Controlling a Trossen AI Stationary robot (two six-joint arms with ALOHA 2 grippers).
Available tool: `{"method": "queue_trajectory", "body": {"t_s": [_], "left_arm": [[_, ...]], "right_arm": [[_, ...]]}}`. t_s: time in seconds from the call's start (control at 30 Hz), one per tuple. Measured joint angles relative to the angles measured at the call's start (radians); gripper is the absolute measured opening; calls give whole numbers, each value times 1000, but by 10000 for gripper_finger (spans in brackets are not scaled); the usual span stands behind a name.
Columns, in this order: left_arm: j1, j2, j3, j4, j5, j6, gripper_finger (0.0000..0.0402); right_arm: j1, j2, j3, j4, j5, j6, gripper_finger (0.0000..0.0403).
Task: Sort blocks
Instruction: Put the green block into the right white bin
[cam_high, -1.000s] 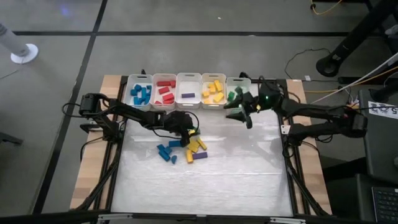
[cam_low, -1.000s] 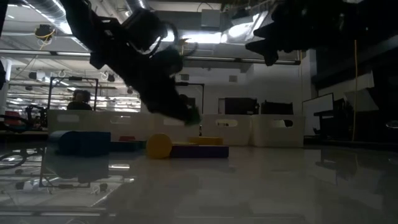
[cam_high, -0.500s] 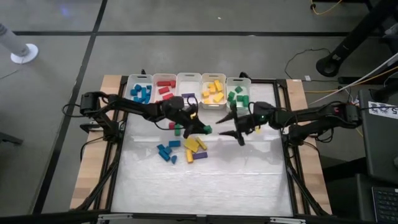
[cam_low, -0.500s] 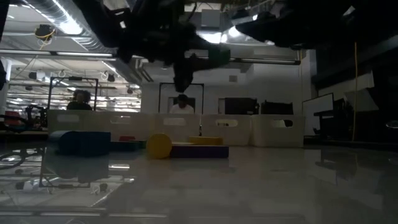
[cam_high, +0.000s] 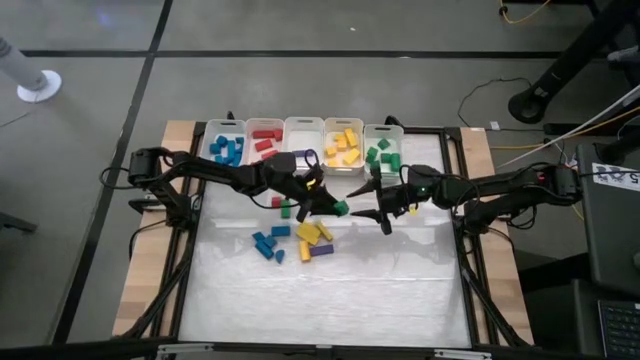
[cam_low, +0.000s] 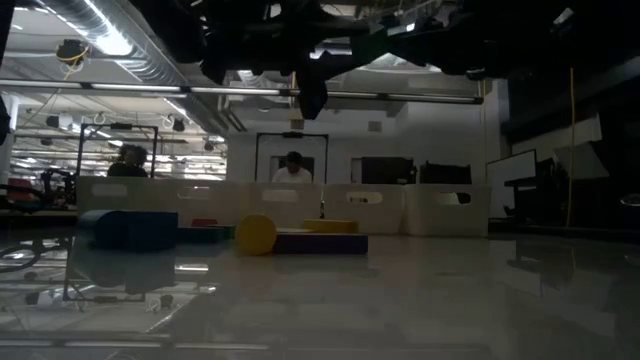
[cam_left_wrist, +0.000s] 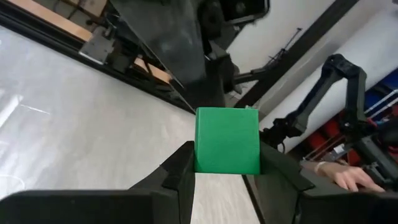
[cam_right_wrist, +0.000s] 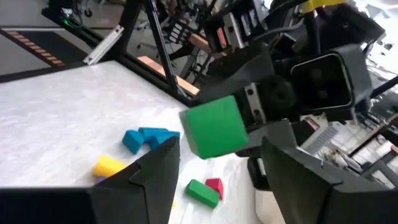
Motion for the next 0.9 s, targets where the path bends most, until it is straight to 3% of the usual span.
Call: {"method": "queue_trajectory", "body": {"t_s": [0.37, 0.57, 0.9], "left_arm": [[-17, 0, 1, 0, 0, 0, 117], [-18, 0, 1, 0, -1, -1, 117], [-22, 1, 0, -16, -3, -4, 117]], "right_arm": [[0, 4, 1, 40, -74, 0, 225], [0, 81, 71, 44, -104, 17, 225], [-1, 196, 279, -284, -115, 18, 225]]}}
